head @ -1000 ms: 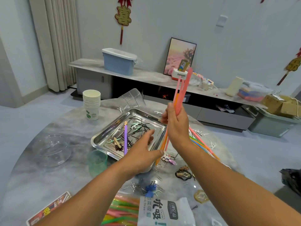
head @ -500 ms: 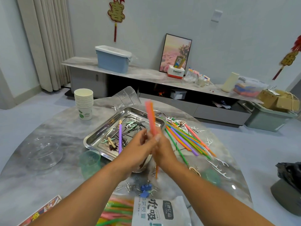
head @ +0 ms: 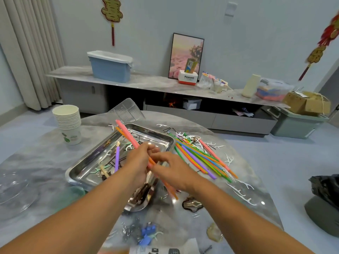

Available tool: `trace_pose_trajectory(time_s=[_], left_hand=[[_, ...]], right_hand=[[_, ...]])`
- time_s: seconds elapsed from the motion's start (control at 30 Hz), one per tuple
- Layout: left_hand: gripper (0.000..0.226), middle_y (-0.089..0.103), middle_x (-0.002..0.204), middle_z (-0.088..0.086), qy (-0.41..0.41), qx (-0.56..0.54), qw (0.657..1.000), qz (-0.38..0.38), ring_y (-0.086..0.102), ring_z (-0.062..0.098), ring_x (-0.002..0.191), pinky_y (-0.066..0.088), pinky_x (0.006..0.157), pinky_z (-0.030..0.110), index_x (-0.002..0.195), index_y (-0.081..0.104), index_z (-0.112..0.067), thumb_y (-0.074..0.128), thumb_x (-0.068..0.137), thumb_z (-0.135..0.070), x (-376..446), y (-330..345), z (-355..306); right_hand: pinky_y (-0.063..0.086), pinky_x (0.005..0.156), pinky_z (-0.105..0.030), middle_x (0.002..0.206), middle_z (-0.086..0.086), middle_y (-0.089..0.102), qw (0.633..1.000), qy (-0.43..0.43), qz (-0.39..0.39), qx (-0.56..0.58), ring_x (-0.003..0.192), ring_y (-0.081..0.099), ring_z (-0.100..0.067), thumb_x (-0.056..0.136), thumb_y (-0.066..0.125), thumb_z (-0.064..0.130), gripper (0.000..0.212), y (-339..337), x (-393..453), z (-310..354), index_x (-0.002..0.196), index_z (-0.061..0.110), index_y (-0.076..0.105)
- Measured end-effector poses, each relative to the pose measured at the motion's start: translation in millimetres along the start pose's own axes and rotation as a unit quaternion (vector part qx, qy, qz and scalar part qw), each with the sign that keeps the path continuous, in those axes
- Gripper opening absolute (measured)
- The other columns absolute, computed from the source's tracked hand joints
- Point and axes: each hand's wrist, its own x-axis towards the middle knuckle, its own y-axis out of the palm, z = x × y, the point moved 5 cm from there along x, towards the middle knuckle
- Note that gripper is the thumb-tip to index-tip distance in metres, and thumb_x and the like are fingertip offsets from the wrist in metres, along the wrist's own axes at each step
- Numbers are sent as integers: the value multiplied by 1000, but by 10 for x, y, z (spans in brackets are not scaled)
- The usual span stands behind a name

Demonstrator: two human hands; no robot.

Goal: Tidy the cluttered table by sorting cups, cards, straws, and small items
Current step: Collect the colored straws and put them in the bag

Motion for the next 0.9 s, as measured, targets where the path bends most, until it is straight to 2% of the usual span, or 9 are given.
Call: trace_pose_trajectory(time_s=[0.07, 0.13, 0.23, 0.33, 0.47, 0.67, 0.73, 0.8, 0.9], left_hand=[[32, 63, 59, 3, -6, 1, 1000, 9, 60, 17, 55, 49, 61, 30, 73, 57, -8, 43, 102, -11, 84, 134, 17], [30, 55, 53, 1, -29, 16, 999, 17, 54, 14, 46, 46, 56, 27, 71, 56, -11, 45, 99, -8, 223, 322, 136], [21, 52, 61, 6, -97, 33, 993, 59, 47, 16, 49, 45, 44, 22, 80, 56, -10, 48, 99, -10, 333, 566, 371], [8, 49, 76, 12, -130, 71, 986, 77, 48, 21, 63, 49, 52, 28, 100, 57, -5, 51, 100, -10, 448, 771, 541], [20, 50, 90, 14, -134, 135, 980, 62, 51, 25, 83, 52, 75, 40, 115, 56, 2, 50, 102, -12, 595, 945, 659], [7, 54, 83, 11, -130, 127, 982, 43, 56, 28, 72, 54, 72, 37, 106, 53, -12, 48, 102, -11, 743, 1203, 714], [20, 64, 109, 19, -127, 126, 983, 43, 65, 39, 98, 56, 86, 45, 117, 57, -8, 57, 98, -6, 806, 1255, 762], [24, 61, 117, 22, -128, 126, 983, 32, 62, 38, 111, 51, 98, 49, 120, 57, -2, 60, 96, -4, 851, 1273, 809], [4, 55, 91, 20, -136, 116, 984, 22, 58, 30, 86, 50, 84, 41, 99, 56, -6, 53, 100, -5, 854, 1303, 831]], right_hand=[[46, 93, -19, 106, 16, 69, 998, 29, -48, 29, 102, 58, 9, 93, 63, 29, 16, -258, 3, -196, 93, 39, 76], [48, 98, -29, 106, 13, 72, 988, 69, -136, 31, 102, 62, 0, 95, 63, 30, 16, -566, 111, -530, 94, 29, 79], [46, 93, -25, 113, 8, 70, 961, 159, -215, -71, 105, 63, -11, 95, 60, 19, 23, -939, 300, -1119, 111, 20, 77], [52, 96, -40, 123, -10, 70, 919, 245, -259, -172, 113, 62, -33, 92, 57, 17, 31, -1311, 431, -1675, 117, 20, 75], [50, 85, -38, 119, -13, 64, 882, 350, -210, -237, 107, 58, -36, 93, 57, 28, 27, -1526, 487, -2162, 116, 17, 67], [45, 73, -32, 77, -6, 59, 893, 381, -165, -176, 80, 60, -31, 78, 66, 22, 12, -1467, 582, -2424, 82, 13, 60], [43, 67, -29, 70, -5, 55, 898, 377, -151, -169, 73, 58, -30, 72, 63, 21, 12, -1430, 595, -2386, 77, 11, 59], [42, 60, -28, 74, -8, 58, 902, 373, -151, -155, 70, 59, -30, 77, 62, 21, 11, -1373, 566, -2277, 77, 11, 57], [50, 67, -32, 94, -14, 65, 902, 383, -160, -119, 86, 67, -35, 91, 58, 17, 9, -1261, 505, -2124, 89, 8, 55]])
